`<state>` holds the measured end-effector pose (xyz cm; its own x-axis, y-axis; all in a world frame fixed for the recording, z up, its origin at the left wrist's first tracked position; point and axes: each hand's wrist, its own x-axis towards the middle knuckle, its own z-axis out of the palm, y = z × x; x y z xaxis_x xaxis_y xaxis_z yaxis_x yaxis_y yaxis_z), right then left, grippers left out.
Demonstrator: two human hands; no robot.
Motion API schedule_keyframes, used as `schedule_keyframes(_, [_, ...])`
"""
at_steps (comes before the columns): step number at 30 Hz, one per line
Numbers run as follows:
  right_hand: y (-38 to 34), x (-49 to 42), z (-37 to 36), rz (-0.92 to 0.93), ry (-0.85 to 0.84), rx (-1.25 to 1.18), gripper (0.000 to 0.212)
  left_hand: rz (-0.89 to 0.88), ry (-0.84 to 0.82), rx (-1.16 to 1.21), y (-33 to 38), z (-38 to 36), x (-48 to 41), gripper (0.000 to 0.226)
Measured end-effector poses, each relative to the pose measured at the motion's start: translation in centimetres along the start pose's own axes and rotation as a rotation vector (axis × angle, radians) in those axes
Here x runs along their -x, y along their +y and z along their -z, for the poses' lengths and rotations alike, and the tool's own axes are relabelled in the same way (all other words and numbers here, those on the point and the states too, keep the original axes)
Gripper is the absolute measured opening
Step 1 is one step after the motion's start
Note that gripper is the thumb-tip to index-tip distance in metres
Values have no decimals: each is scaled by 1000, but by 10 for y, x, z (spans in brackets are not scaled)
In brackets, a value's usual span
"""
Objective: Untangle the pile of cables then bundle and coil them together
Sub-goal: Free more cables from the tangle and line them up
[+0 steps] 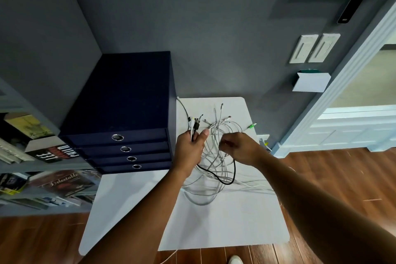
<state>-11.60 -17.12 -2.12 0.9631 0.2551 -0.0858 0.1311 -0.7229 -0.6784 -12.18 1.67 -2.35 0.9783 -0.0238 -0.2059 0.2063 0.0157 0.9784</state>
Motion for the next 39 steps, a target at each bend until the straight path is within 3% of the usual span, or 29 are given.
schedule_keyframes(3, [23, 3, 11, -135, -160, 410, 12, 7, 0, 90, 4, -2, 3, 52])
schedule_keyframes(6, [31, 4, 27, -311, -281, 623, 21, 9, -8, 154, 8, -3, 5, 53])
schedule_keyframes(8, [25, 1, 33, -257, -198, 695, 25, 6, -15, 171, 10, -4, 7, 54])
schedule_keyframes(10, [12, -4, 31, -110, -51, 514, 25, 3, -14, 166, 11, -6, 8, 56])
schedule_keyframes(13, [-16, -5, 13, 13, 15, -62, 25, -2, -17, 155, 15, -9, 10, 54])
schedule_keyframes(17, [-56, -8, -4, 6, 193, -648, 31, -9, -57, 99, 19, -10, 13, 55])
schedule_keyframes(19, [-67, -13, -3, 28, 262, -680, 34, -22, -97, 39, 20, -10, 15, 53])
schedule_keyframes(27, [-81, -18, -1, 55, 276, -603, 18, 19, -199, 8, 24, -2, 23, 42])
schedule_keyframes(33, [-86, -9, -16, -24, 138, -879, 39, -37, -15, 94, 28, -3, 24, 49])
schedule_keyframes(35, [-81, 3, -30, -16, 76, -856, 48, -78, 54, 111, 33, -3, 24, 48])
schedule_keyframes(39, [-72, 33, -63, 81, 22, -563, 23, -163, 105, 220, 50, 1, 19, 54])
